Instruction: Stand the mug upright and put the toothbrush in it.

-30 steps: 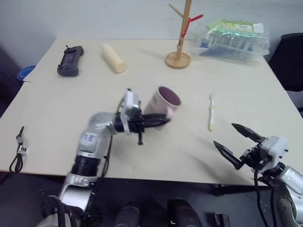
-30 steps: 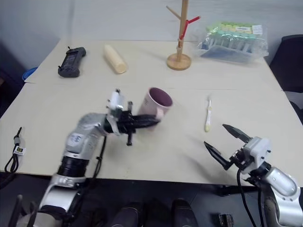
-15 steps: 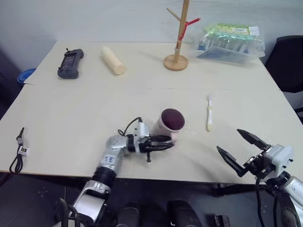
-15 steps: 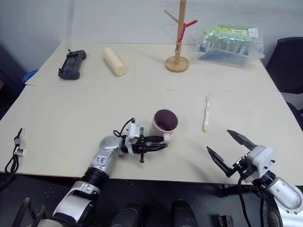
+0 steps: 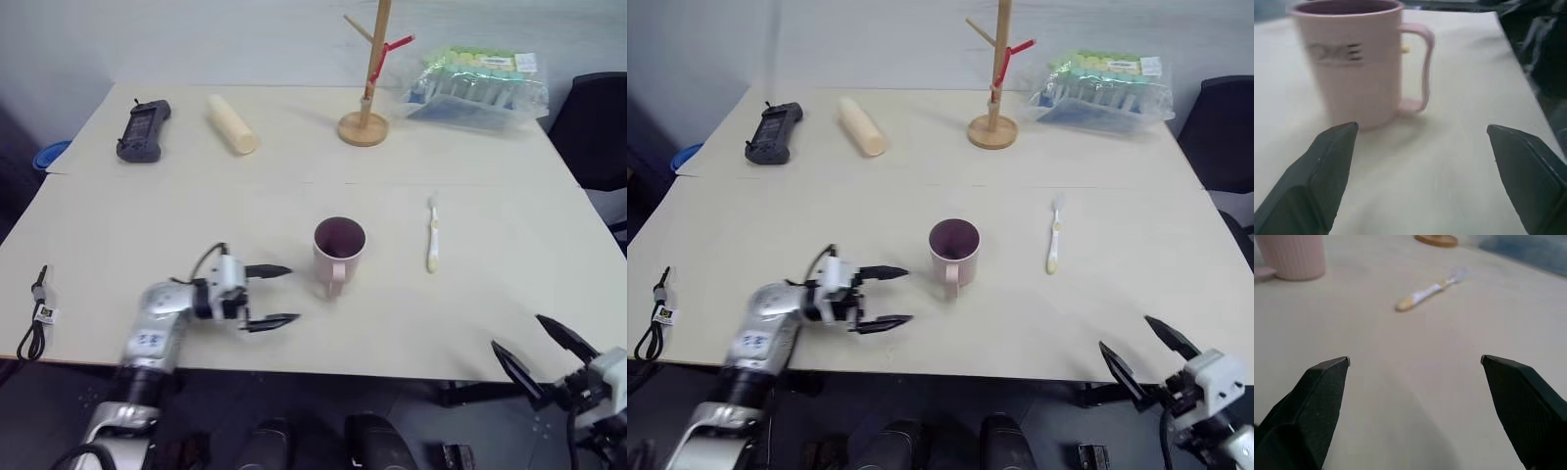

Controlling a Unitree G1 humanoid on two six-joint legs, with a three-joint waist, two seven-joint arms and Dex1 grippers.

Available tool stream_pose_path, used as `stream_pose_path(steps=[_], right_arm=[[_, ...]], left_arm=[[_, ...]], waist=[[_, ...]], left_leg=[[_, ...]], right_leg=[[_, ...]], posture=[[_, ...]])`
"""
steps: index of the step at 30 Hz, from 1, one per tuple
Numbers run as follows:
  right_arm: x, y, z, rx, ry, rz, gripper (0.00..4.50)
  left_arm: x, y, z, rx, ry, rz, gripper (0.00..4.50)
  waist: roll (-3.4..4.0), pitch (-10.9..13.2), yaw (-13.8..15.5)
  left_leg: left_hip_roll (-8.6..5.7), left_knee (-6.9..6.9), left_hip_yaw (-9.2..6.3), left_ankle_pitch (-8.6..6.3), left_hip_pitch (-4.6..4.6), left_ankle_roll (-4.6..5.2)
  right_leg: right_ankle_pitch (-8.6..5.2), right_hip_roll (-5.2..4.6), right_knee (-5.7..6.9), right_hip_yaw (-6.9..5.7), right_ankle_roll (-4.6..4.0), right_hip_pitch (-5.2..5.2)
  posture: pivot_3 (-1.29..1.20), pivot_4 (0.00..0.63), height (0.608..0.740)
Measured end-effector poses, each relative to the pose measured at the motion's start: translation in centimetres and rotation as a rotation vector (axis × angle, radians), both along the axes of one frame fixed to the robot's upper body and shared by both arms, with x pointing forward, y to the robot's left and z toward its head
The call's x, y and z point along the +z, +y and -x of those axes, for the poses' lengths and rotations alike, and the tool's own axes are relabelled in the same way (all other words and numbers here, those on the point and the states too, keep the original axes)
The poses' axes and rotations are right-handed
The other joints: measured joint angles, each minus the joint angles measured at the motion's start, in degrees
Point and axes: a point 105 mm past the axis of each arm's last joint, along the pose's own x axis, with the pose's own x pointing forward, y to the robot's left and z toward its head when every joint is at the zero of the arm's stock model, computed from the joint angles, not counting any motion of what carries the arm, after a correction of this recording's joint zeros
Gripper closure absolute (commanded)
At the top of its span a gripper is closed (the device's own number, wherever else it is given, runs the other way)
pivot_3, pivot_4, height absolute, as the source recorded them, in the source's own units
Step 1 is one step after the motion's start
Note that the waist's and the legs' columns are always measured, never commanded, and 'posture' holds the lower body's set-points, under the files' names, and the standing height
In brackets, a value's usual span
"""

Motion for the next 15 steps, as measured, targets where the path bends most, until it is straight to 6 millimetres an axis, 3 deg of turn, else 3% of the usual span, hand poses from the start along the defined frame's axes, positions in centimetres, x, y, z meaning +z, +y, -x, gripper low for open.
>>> stream_pose_path(steps=[4, 6, 9, 11, 15], right_arm=[[0.0, 0.3, -1.0, -0.013, 0.016, -0.012, 0.0], [0.8, 1.4, -4.2, -0.004, 0.066, -0.042, 0.0], [4.2, 3.2, -9.9, -0.022, 0.144, -0.044, 0.0], [6.0, 4.3, -12.0, -0.009, 0.191, -0.016, 0.0], [7.0, 6.2, -16.2, -0.028, 0.349, 0.02, 0.0]], left_arm=[[1.3, 4.7, 0.5, 0.163, 0.007, 0.002, 0.02], [1.9, 6.0, 1.0, 0.225, 0.016, 0.029, 0.02], [2.3, 4.9, 2.0, 0.195, 0.021, 0.05, 0.02], [2.4, 4.3, 2.3, 0.188, 0.024, 0.058, 0.02], [3.0, 2.8, 2.1, 0.185, 0.007, 0.091, 0.02]], waist=[[0.02, 0.0, -0.5], [0.1, 0.0, -1.3], [0.19, 0.1, -1.3], [0.19, 0.1, -0.6], [0.18, 0.1, 0.5]], left_leg=[[-0.01, -0.08, -0.02, 0.0, 0.03, 0.0], [-0.01, -0.03, 0.07, 0.0, 0.03, 0.0], [-0.02, -0.02, 0.06, 0.01, 0.0, 0.0], [0.05, -0.14, -0.23, 0.06, -0.07, -0.1], [0.05, 0.08, -0.41, 0.11, -0.7, -0.19]], right_leg=[[-0.01, -0.06, -0.01, 0.01, -0.02, 0.01], [0.02, -0.07, 0.01, 0.14, -0.07, -0.02], [0.04, -0.1, 0.0, 0.12, -0.1, -0.06], [-0.02, -0.07, -0.1, -0.18, -0.2, -0.07], [-0.04, -0.03, -0.08, -0.34, -0.24, -0.51]], posture=[[0.0, 0.15, 0.74], [0.0, 0.15, 0.74], [0.0, 0.15, 0.74], [0.0, 0.15, 0.74], [0.0, 0.15, 0.74]])
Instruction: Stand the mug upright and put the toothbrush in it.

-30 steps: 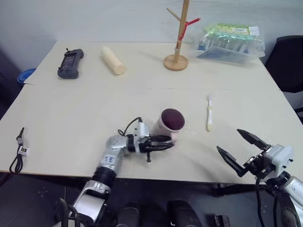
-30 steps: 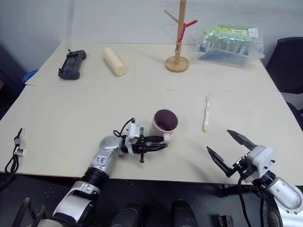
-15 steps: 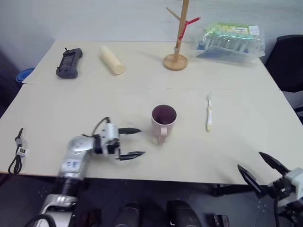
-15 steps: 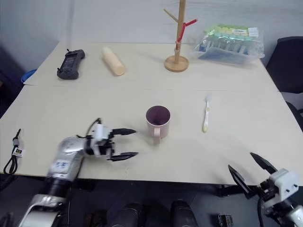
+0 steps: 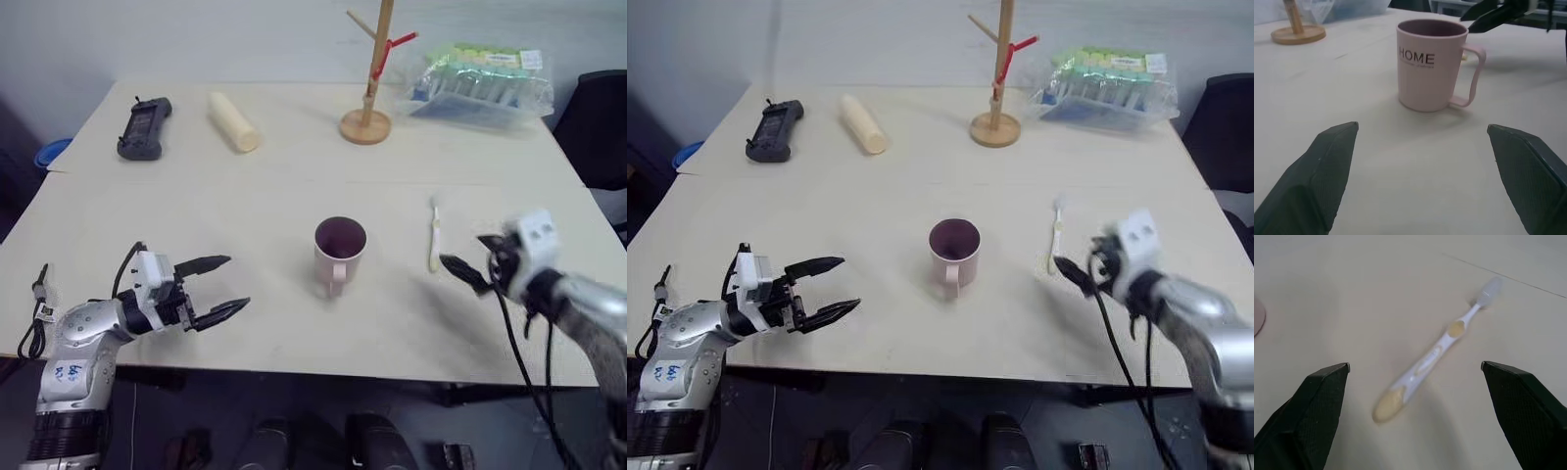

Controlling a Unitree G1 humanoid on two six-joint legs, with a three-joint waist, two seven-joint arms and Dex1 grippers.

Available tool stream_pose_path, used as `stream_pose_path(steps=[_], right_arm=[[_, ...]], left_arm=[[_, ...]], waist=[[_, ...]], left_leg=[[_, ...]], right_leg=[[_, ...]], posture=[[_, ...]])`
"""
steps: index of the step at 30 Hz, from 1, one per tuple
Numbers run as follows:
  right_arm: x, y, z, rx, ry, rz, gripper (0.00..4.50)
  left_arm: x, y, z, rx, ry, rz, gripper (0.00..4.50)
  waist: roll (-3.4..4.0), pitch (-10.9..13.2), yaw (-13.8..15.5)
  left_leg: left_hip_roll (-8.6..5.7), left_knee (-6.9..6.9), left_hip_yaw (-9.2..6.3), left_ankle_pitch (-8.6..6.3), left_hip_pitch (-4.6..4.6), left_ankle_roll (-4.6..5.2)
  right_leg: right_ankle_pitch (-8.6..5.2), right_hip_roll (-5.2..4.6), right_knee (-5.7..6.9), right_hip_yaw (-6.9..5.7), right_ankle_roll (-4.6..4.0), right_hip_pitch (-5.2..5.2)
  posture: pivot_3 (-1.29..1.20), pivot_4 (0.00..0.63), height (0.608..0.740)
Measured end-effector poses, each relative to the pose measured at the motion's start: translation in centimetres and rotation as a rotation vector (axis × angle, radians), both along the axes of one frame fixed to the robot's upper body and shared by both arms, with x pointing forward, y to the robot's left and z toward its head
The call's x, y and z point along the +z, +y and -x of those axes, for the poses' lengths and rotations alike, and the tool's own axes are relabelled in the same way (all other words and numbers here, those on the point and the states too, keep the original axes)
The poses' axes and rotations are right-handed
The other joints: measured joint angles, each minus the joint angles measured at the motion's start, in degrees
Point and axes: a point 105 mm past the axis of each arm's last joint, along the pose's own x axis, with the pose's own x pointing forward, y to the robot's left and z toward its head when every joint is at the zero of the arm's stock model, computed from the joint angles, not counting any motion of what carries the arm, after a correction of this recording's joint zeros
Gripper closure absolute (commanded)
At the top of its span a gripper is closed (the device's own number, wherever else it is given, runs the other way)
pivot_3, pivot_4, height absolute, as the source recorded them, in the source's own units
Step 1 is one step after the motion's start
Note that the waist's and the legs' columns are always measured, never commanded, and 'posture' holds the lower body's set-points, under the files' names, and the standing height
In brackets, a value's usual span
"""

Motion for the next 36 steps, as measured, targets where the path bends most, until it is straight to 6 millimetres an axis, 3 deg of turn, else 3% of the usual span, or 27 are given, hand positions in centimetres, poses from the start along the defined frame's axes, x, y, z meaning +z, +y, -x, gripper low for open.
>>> stream_pose_path(steps=[5, 9, 18, 21, 26, 28, 30, 33, 36], right_arm=[[-1.3, -0.5, -3.2, -0.109, 0.193, 0.004, 0.0], [-1.7, -1.0, -4.8, -0.161, 0.29, 0.029, 1.18], [-1.7, -0.6, -6.2, -0.148, 0.352, -0.006, 4.22], [-1.6, -0.5, -6.6, -0.154, 0.349, -0.065, 4.34], [-1.8, -0.3, -6.7, -0.1, 0.195, -0.199, 4.34], [-0.5, 1.9, -6.7, 0.013, 0.059, -0.307, 4.34], [2.5, 5.5, -6.2, 0.2, -0.13, -0.435, 4.34], [9.5, 10.5, -2.9, 0.501, -0.506, -0.681, 4.34], [12.6, 13.7, -0.3, 0.637, -0.668, -0.794, 4.34]], left_arm=[[0.9, -0.7, 0.0, -0.009, -0.006, 0.002, 0.02], [1.6, -1.0, 0.2, -0.03, -0.029, -0.023, 0.0], [1.2, -0.3, 1.5, -0.123, 0.028, -0.113, 0.0], [1.3, -0.5, 1.4, -0.12, 0.031, -0.092, 0.0], [1.3, -0.4, 1.0, -0.075, 0.013, -0.072, 0.0], [1.5, -0.1, 0.8, -0.046, 0.008, -0.06, 0.0], [2.0, 0.1, 0.5, -0.017, 0.001, -0.031, 0.0], [2.1, 0.2, 0.2, 0.019, 0.018, 0.029, 0.0], [1.6, 0.1, 0.1, 0.04, 0.04, 0.057, 0.0]], waist=[[-0.01, 0.0, 0.0], [-0.01, 0.0, -0.1], [-0.08, 0.0, -1.6], [-0.13, -0.1, -1.8], [-0.13, -0.1, -1.9], [-0.12, -0.1, -2.5], [0.0, 0.0, -3.2], [0.03, 0.0, -3.5], [0.0, 0.0, -3.0]], left_leg=[[-0.12, 0.21, 0.13, -0.01, -0.36, 0.11], [-0.1, 0.23, 0.16, -0.01, -0.39, 0.1], [-0.09, 0.28, 0.17, 0.0, -0.33, 0.09], [-0.07, 0.28, 0.16, 0.0, -0.32, 0.09], [-0.08, 0.27, 0.19, 0.0, -0.33, 0.09], [-0.06, 0.24, 0.22, 0.02, -0.35, 0.06], [-0.04, 0.18, 0.35, 0.04, -0.35, 0.02], [0.09, 0.06, 0.3, 0.09, -0.33, -0.07], [0.05, 0.1, 0.22, 0.09, -0.3, -0.09]], right_leg=[[0.03, -0.09, -0.01, 0.07, 0.04, -0.29], [0.03, -0.06, 0.09, 0.06, 0.04, -0.36], [0.03, -0.05, 0.22, 0.08, 0.04, -0.32], [0.03, -0.03, 0.23, 0.08, 0.04, -0.32], [0.03, -0.02, 0.24, 0.1, 0.04, -0.36], [0.04, 0.0, 0.34, 0.12, 0.05, -0.44], [0.04, 0.03, 0.56, 0.16, 0.05, -0.58], [0.03, 0.1, 0.74, 0.05, 0.05, -0.63], [0.03, 0.06, 0.72, 0.02, 0.05, -0.57]], posture=[[0.0, 0.15, 0.74], [0.0, 0.15, 0.74], [0.0, 0.15, 0.74], [0.0, 0.15, 0.74], [0.0, 0.15, 0.74], [0.0, 0.15, 0.74], [0.0, 0.15, 0.74], [0.0, 0.15, 0.74], [0.0, 0.15, 0.74]])
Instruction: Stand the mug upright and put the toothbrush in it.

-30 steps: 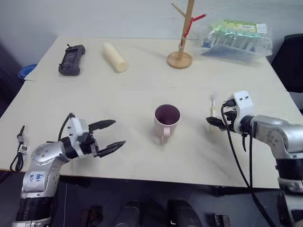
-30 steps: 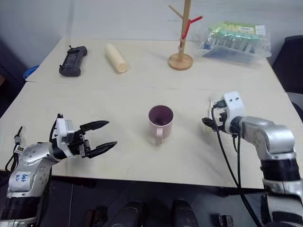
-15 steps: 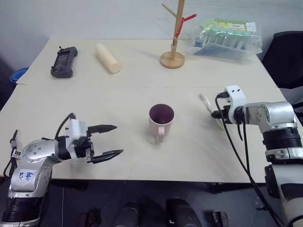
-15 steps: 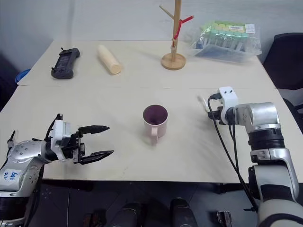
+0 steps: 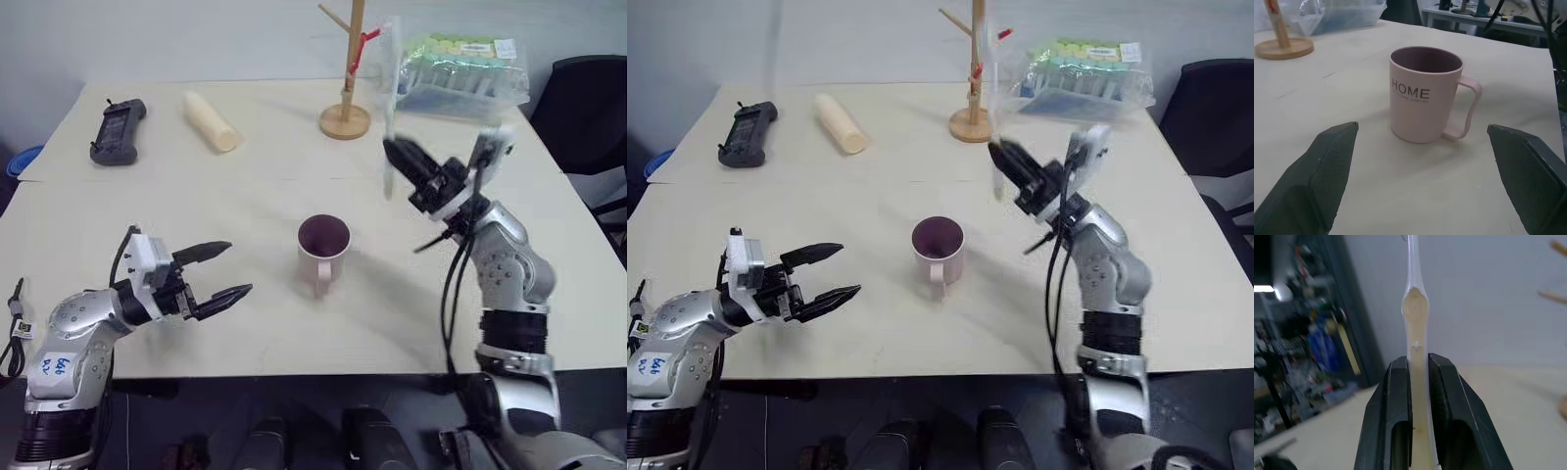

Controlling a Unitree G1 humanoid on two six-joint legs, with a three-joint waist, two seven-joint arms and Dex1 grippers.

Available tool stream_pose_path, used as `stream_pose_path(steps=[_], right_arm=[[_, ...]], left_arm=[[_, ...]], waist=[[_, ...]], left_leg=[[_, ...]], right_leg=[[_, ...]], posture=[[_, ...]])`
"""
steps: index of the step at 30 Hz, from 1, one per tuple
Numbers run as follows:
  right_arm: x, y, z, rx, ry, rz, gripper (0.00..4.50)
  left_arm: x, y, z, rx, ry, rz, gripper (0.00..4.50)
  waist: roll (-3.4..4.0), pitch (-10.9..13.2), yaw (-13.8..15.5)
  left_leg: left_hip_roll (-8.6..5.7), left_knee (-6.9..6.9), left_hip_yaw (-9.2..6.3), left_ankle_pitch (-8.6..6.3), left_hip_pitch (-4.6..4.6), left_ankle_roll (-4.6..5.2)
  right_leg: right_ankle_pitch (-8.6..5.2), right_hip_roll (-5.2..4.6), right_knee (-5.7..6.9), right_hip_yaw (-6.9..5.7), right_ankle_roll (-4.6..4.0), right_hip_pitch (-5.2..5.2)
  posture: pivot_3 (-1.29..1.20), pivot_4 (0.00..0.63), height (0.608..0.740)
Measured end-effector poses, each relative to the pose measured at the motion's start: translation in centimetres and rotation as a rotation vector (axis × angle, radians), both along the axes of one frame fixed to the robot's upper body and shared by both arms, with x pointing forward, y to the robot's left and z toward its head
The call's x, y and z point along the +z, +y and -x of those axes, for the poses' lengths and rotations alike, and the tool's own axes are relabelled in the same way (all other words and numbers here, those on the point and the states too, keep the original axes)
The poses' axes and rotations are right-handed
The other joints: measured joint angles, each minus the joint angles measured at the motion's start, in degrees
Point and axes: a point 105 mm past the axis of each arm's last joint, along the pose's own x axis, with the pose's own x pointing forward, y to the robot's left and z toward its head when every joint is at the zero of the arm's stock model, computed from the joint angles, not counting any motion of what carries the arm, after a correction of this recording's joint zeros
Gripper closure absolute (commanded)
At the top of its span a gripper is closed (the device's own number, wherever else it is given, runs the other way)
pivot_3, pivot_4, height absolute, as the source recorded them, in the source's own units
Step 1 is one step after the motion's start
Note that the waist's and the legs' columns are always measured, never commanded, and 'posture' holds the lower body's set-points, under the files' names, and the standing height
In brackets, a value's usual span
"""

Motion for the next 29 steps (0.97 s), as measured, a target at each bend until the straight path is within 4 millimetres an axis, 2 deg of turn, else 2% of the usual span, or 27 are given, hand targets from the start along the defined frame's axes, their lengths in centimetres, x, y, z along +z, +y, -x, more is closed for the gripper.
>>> stream_pose_path(steps=[2, 4, 6, 9, 10, 11, 14, 18, 21, 23, 25, 29], right_arm=[[-0.5, 2.2, 0.7, 0.054, -0.035, 0.004, 4.34], [-2.4, 4.2, 1.2, 0.089, -0.063, 0.063, 4.34], [-4.5, 4.7, 1.2, 0.093, -0.08, 0.107, 4.34], [-7.1, 4.5, 1.1, 0.075, -0.096, 0.145, 4.34], [-7.7, 4.4, 1.2, 0.064, -0.112, 0.164, 3.63], [-8.1, 4.3, 1.2, 0.055, -0.12, 0.173, 3.41], [-8.6, 4.0, 1.2, 0.042, -0.139, 0.197, 2.38], [-8.4, 3.4, 1.3, 0.029, -0.16, 0.223, 1.06], [-8.5, 0.7, 2.5, 0.044, -0.158, 0.347, 0.02], [-8.5, -2.3, 3.3, 0.02, -0.12, 0.416, 0.02], [-9.2, -4.3, 4.2, 0.022, -0.099, 0.521, 0.02], [-13.9, -10.0, 5.5, -0.002, 0.02, 0.797, 0.02]], left_arm=[[-0.3, -0.5, -0.1, -0.001, 0.007, 0.022, 0.0], [-0.6, -0.8, 0.0, -0.005, 0.014, 0.028, 0.0], [-0.9, -0.7, 0.0, 0.003, 0.017, 0.025, 0.0], [-1.4, -0.5, 0.3, 0.006, 0.036, 0.022, 0.0], [-1.5, -0.5, 0.5, 0.005, 0.04, 0.02, 0.0], [-1.5, -0.6, 0.6, 0.004, 0.04, 0.018, 0.0], [-1.2, -0.7, 0.7, -0.003, 0.022, 0.009, 0.0], [-1.4, -0.4, 1.0, -0.003, 0.015, -0.016, 0.0], [-1.7, 0.9, 1.5, 0.026, 0.026, -0.074, 0.0], [-1.7, 2.7, 1.9, 0.077, 0.03, -0.123, 0.0], [-1.7, 3.6, 2.3, 0.097, 0.032, -0.162, 0.0], [-3.7, 6.6, 3.2, 0.196, 0.073, -0.247, 0.0]], waist=[[0.0, 0.0, 0.1], [0.0, 0.0, 0.3], [-0.01, 0.0, 0.4], [0.0, 0.0, 0.2], [0.0, 0.0, 0.2], [0.0, 0.0, 0.1], [0.0, 0.0, 0.0], [0.0, 0.0, 0.1], [-0.01, 0.0, 0.5], [-0.01, 0.0, 0.8], [0.0, 0.0, 1.2], [-0.01, 0.0, 1.6]], left_leg=[[-0.06, 0.04, 0.01, 0.0, 0.01, 0.0], [-0.1, 0.06, -0.04, 0.0, 0.01, 0.01], [-0.15, 0.07, -0.05, -0.01, 0.01, 0.03], [-0.15, 0.06, -0.03, -0.01, 0.01, 0.03], [-0.13, 0.03, -0.03, 0.0, 0.01, 0.02], [-0.11, 0.03, -0.03, 0.0, 0.01, 0.01], [-0.1, -0.01, -0.01, 0.04, 0.08, -0.05], [-0.1, -0.03, -0.01, 0.05, 0.11, -0.07], [-0.11, -0.09, -0.06, 0.02, 0.09, -0.03], [-0.11, -0.17, -0.06, 0.01, 0.09, 0.0], [-0.11, -0.15, -0.05, -0.01, 0.11, 0.04], [-0.1, -0.23, 0.03, -0.06, 0.33, 0.12]], right_leg=[[0.0, -0.04, -0.02, 0.02, 0.0, 0.03], [0.0, -0.06, -0.02, 0.01, 0.0, 0.04], [0.0, -0.11, -0.02, 0.01, 0.0, 0.04], [0.0, -0.1, -0.05, 0.0, 0.0, 0.04], [0.0, -0.1, -0.05, -0.01, 0.0, 0.02], [0.0, -0.09, -0.06, -0.02, -0.01, 0.01], [0.0, -0.08, -0.14, -0.01, -0.01, 0.0], [-0.01, -0.08, -0.16, 0.0, -0.01, 0.02], [-0.01, -0.12, -0.25, 0.0, -0.01, 0.05], [-0.01, -0.12, -0.55, 0.0, -0.02, 0.15], [-0.01, -0.13, -0.57, 0.0, -0.02, 0.2], [-0.01, -0.12, -0.72, 0.01, -0.02, 0.46]], posture=[[0.0, 0.15, 0.74], [0.0, 0.15, 0.74], [0.0, 0.15, 0.74], [0.0, 0.15, 0.74], [0.0, 0.15, 0.74], [0.0, 0.15, 0.74], [0.0, 0.15, 0.74], [0.0, 0.15, 0.74], [0.0, 0.15, 0.74], [0.0, 0.15, 0.74], [0.0, 0.15, 0.74], [0.0, 0.15, 0.74]])
